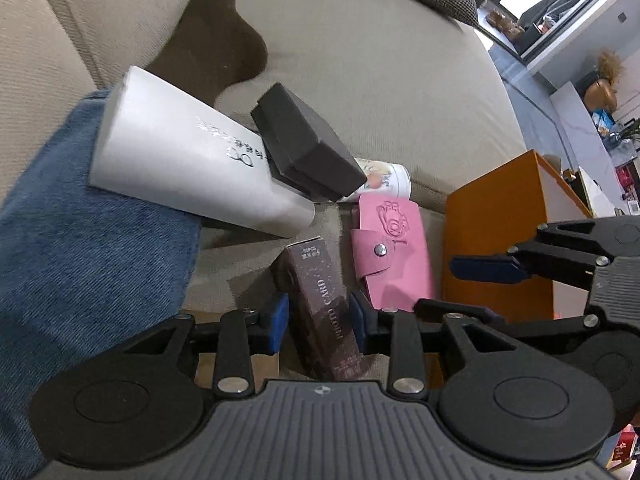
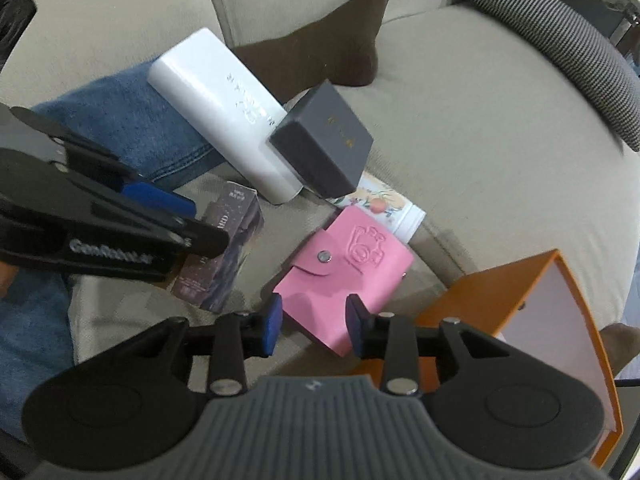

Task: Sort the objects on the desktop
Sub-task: 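Grasp the dark PHOTO CARD box with the left gripper while the right grasps the pink card holder, then lift the PHOTO CARD box with the left gripper while the right lifts the card holder toward the box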

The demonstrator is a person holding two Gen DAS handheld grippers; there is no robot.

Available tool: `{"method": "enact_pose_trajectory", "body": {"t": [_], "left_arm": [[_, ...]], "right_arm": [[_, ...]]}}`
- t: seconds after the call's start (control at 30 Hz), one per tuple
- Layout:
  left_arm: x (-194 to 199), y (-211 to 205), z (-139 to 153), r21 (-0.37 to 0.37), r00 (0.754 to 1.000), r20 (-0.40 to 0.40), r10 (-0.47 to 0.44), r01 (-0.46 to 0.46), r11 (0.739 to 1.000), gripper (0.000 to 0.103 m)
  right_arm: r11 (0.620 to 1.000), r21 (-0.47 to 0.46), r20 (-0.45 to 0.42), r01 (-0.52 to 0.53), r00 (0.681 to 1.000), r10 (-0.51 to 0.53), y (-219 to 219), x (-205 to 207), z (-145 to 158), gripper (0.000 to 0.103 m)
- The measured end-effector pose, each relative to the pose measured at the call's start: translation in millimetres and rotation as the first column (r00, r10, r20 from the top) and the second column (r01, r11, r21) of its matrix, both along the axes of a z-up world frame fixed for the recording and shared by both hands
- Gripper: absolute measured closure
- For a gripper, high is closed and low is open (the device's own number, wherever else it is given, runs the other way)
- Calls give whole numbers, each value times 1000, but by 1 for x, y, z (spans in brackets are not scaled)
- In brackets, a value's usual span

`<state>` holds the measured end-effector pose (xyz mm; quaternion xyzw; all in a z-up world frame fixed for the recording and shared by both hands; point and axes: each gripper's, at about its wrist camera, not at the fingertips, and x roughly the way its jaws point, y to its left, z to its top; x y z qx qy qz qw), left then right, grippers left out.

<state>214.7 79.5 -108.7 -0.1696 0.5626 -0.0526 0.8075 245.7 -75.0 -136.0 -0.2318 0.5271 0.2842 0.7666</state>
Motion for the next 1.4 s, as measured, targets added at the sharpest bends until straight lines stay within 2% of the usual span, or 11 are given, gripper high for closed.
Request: {"method": "enact_pose_trajectory", "body": {"t": [0.2,0.27,0.47,0.6,0.7,0.83,0.9,1.07,1.2,1.33,1.4], "left_arm": [[12,1,-10,-9,999,-18,-29,29,1000,66],[13,5,-9,-22,1000,4,-31,31,999,72],[11,32,-7,-95,997,56,51,-45,994,76],[11,35,-10,-116,997,64,45,-37,993,76],[13,39,-14,-140,997,59,46,-37,989,76],[13,43,-17,-160,997,59,47,-37,986,76],[13,43,-17,-165,997,60,47,-36,986,76],[12,43,-16,-160,997,72,41,-29,987,76],[10,42,-15,-157,996,84,37,-24,987,76],[7,40,-11,-151,995,101,22,-6,988,76],[5,37,-9,-148,994,110,4,13,989,76]], "right_arm": [[1000,-17,-27,9,1000,-9,10,15,-14,60],[999,-28,-36,26,999,-27,13,20,-20,59],[993,-69,-41,96,994,-99,25,33,-32,51],[983,-114,-38,142,988,-147,36,42,-44,49],[975,-152,-47,161,984,-169,45,45,-56,42],[966,-217,2,142,989,-145,56,42,-70,30],[965,-221,12,144,989,-146,56,42,-73,31],[967,-188,-8,174,984,-179,47,46,-67,43],[974,-155,3,167,986,-168,44,37,-54,64],[972,-88,-25,218,975,-221,30,31,-40,66],[968,-18,-74,250,965,-250,21,28,-31,66]]}}
